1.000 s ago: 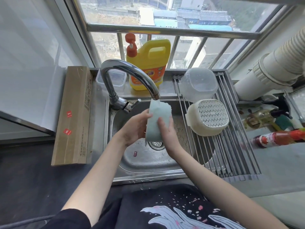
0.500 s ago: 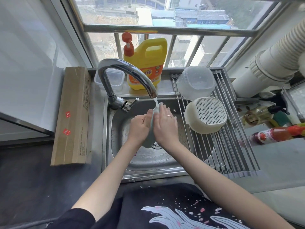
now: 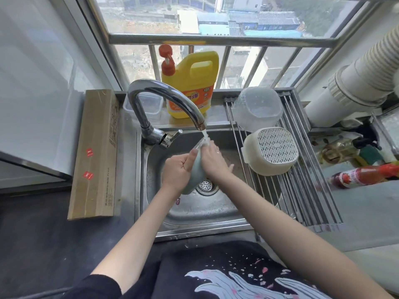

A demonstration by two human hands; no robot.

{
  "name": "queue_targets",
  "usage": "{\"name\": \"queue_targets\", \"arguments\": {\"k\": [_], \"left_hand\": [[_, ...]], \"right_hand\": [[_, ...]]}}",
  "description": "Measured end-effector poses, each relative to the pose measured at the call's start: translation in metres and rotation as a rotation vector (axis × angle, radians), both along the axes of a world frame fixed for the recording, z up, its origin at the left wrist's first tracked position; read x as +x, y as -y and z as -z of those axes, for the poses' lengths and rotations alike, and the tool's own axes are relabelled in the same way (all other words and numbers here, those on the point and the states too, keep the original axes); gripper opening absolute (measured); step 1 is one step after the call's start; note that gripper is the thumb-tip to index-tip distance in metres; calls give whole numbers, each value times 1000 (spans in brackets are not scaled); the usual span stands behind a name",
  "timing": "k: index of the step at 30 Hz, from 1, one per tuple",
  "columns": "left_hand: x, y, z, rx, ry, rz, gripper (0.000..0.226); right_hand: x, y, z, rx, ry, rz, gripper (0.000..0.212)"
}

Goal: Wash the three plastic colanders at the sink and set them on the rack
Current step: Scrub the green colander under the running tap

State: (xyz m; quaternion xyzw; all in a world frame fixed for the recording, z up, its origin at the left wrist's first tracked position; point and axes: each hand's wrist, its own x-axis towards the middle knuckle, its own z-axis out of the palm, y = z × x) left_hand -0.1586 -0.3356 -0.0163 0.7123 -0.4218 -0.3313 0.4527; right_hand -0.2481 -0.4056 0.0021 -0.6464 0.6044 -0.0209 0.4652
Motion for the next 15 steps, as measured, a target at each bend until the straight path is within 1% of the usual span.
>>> {"name": "queue_targets", "arguments": {"k": [1, 2, 3, 4, 5, 6, 7, 8, 9, 10, 11, 12, 14, 15], "left_hand": [[0, -3, -1, -7, -23, 5, 64], [0, -5, -1, -26, -78, 17, 65], [0, -8, 0, -45, -139, 37, 67], [0, -9, 2, -51, -180, 53, 69], [1, -10, 4, -50, -211, 67, 71], [2, -11, 5, -45, -250, 76, 76], [4, -11, 7, -31, -286, 94, 79], [7, -10, 7, -4, -312, 123, 78], [10, -9, 4, 24, -327, 152, 68], [12, -6, 1, 47, -332, 166, 49], [12, -2, -2, 60, -340, 166, 34], [11, 2, -4, 64, -350, 154, 28], [4, 12, -3, 75, -375, 136, 26], [-1, 15, -1, 89, -401, 128, 26]], "right_hand": [[-4, 9, 3, 55, 26, 72, 46], [-8, 18, 5, 154, 51, 185, 44], [-14, 23, 3, 301, 100, 321, 43], [-19, 23, 3, 469, 192, 435, 41], [-22, 21, 3, 584, 322, 503, 37], [-24, 16, 4, 639, 429, 583, 34], [-24, 13, 7, 627, 480, 639, 34], [-23, 11, 6, 591, 506, 677, 34], [-22, 11, 7, 500, 485, 675, 33], [-21, 10, 8, 389, 464, 650, 33], [-19, 10, 11, 240, 401, 574, 33], [-19, 10, 14, 77, 299, 453, 34], [-17, 2, 20, -213, 56, 165, 37], [-14, -5, 15, -308, -38, 52, 42]]}}
